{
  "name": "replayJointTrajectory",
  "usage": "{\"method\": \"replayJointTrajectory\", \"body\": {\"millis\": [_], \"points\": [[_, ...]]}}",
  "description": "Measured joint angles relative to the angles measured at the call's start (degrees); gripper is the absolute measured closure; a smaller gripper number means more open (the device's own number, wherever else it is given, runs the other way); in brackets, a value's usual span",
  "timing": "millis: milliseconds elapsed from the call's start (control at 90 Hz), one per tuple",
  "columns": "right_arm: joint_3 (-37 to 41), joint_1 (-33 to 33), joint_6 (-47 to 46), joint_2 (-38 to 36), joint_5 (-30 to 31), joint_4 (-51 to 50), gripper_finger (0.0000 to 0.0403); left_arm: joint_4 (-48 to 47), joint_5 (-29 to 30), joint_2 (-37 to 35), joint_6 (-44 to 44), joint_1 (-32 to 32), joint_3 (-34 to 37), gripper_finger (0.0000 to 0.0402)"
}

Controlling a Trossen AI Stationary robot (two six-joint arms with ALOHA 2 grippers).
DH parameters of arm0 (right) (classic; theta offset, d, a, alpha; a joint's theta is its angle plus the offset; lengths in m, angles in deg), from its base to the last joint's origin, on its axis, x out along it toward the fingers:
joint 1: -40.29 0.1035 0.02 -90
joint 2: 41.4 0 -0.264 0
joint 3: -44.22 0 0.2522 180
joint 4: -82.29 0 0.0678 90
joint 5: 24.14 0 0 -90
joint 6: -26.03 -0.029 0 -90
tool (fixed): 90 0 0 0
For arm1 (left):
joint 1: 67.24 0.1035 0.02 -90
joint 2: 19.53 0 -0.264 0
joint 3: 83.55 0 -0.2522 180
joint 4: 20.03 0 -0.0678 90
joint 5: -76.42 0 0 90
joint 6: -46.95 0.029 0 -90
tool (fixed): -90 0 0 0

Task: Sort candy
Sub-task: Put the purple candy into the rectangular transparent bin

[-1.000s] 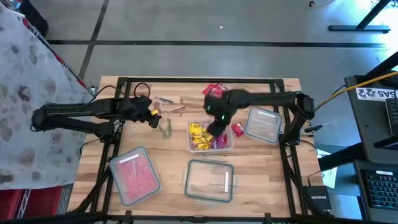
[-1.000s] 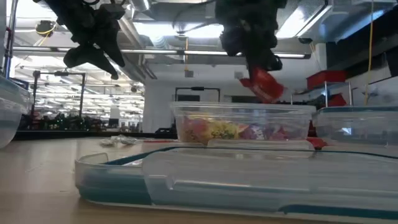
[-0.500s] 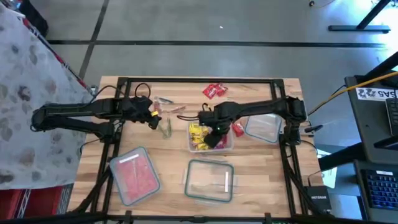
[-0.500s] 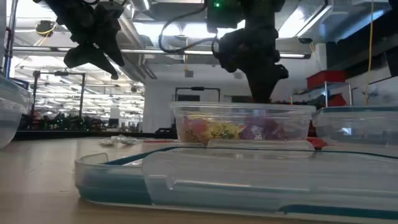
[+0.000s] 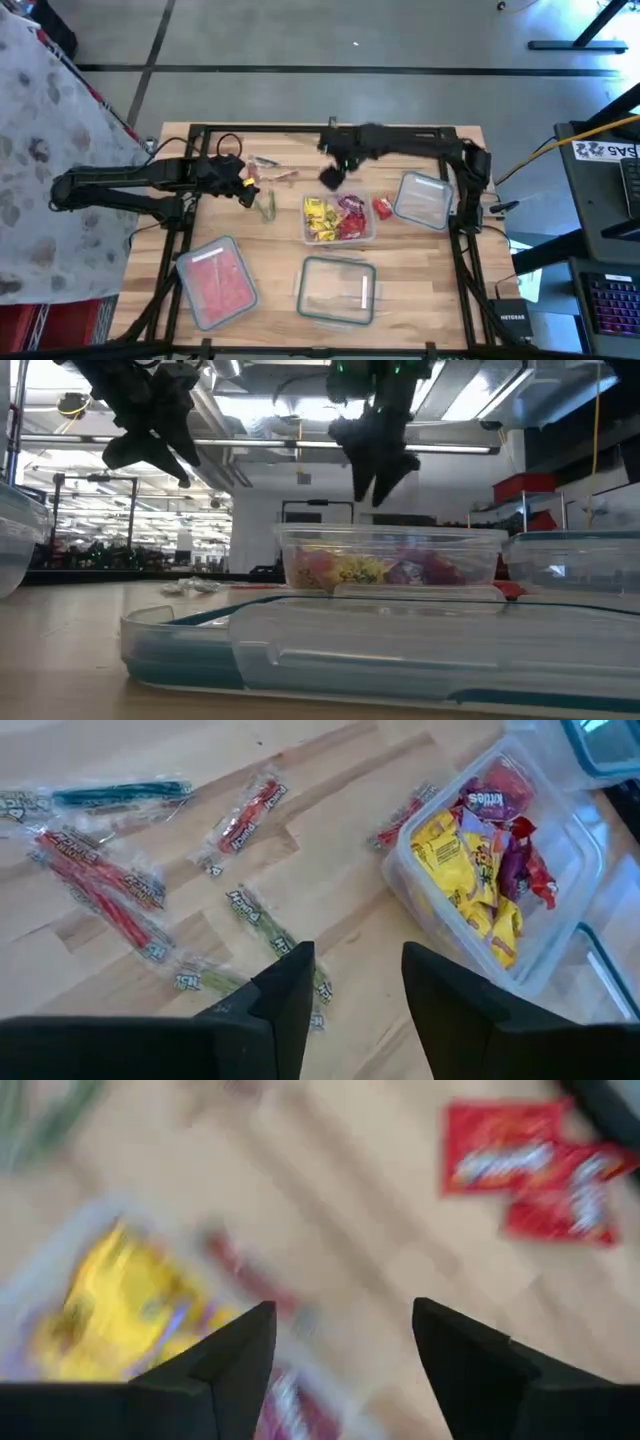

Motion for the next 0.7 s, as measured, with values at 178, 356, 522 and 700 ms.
{"method": "replayJointTrajectory", "body": {"millis": [178, 356, 522, 700], "points": [[0.7, -9.3, 1.2, 4.4, -2.5, 6.3, 0.018, 0.0, 0.9, 0.0, -1.1, 0.0, 0.0, 0.0265], [0.8, -12.9, 3.3, 11.1, -2.5, 5.7, 0.018, 0.0, 1.1, 0.0, -3.2, 0.0, 0.0, 0.0265], [0.9, -15.6, 4.6, 14.4, -2.2, 5.9, 0.018, 0.0, 1.3, 0.0, -4.6, 0.0, 0.0, 0.0265], [0.8, -17.4, 7.2, 15.8, -0.3, 6.6, 0.0191, 0.0, 2.4, 0.0, -5.2, 0.0, 0.0, 0.0265]]}}
